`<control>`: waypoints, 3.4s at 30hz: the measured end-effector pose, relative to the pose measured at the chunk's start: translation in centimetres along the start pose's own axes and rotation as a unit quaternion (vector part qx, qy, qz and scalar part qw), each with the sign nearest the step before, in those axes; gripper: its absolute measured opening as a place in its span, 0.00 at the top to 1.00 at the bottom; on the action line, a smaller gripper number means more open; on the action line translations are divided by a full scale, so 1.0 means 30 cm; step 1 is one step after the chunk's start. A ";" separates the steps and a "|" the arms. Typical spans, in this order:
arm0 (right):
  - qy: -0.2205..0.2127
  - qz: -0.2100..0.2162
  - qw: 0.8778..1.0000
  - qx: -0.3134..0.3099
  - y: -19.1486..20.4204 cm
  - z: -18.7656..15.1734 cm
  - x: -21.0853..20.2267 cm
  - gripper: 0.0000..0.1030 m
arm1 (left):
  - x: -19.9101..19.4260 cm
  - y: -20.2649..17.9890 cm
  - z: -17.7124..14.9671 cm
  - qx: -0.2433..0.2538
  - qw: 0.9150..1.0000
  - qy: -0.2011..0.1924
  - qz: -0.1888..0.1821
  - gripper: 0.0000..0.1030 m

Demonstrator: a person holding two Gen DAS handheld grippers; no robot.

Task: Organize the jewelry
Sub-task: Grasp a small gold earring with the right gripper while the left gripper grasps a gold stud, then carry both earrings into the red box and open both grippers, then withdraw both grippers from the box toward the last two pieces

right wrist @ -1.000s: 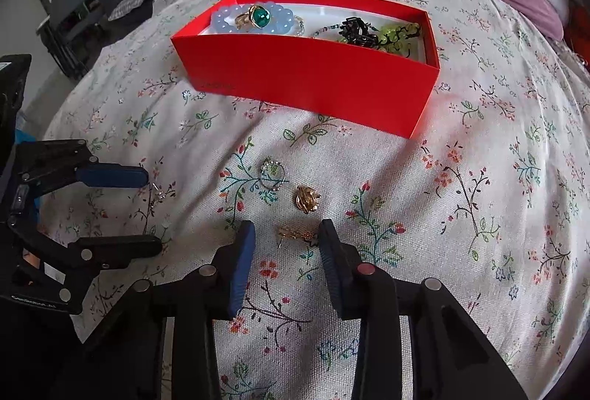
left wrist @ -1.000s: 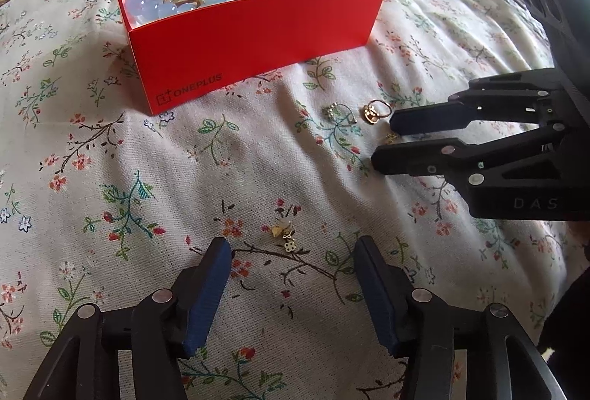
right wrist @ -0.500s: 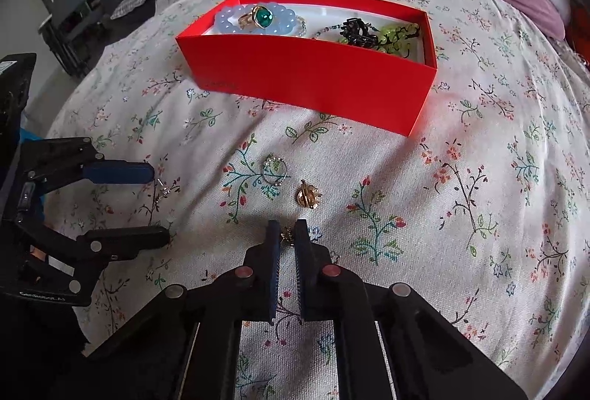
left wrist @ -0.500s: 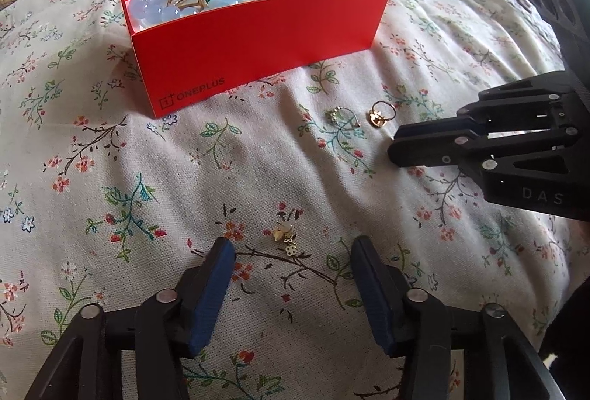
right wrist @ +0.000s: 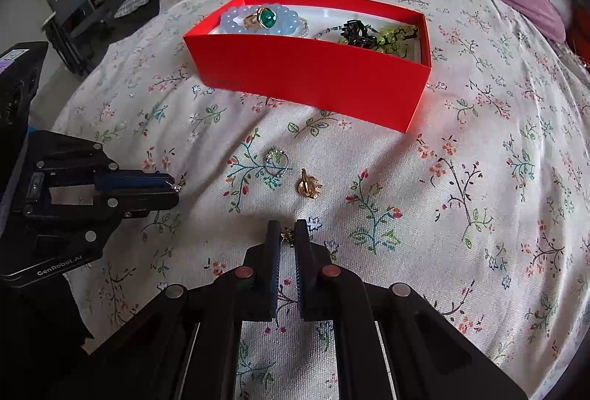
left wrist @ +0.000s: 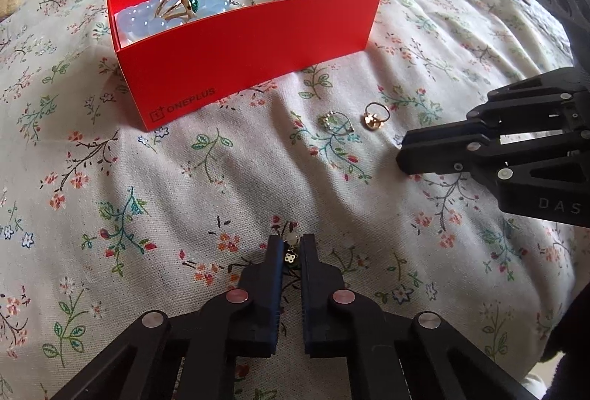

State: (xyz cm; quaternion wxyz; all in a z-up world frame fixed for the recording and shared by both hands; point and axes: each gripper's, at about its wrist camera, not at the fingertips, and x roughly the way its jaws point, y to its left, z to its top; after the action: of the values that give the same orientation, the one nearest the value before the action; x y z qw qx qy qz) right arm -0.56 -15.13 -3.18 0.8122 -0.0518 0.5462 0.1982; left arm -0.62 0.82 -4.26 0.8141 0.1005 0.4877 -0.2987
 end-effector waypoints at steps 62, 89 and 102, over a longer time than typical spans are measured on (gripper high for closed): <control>-0.093 -0.006 0.991 0.097 -0.121 0.323 -0.152 0.92 | -0.041 0.083 0.400 -0.088 0.993 -0.082 0.008 0.98; -0.069 0.040 0.986 0.147 -0.164 0.471 0.013 0.92 | -0.041 0.134 0.330 -0.075 0.994 -0.055 0.056 0.54; -0.066 0.060 0.984 0.157 -0.191 0.488 0.011 0.89 | -0.058 0.128 0.308 -0.054 0.996 -0.050 0.054 0.42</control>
State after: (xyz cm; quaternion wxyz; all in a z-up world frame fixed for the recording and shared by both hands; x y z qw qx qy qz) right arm 14.40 -15.91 1.57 0.8314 0.1225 0.5176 0.1608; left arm 7.80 0.37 1.39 0.8568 0.0671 0.4554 -0.2323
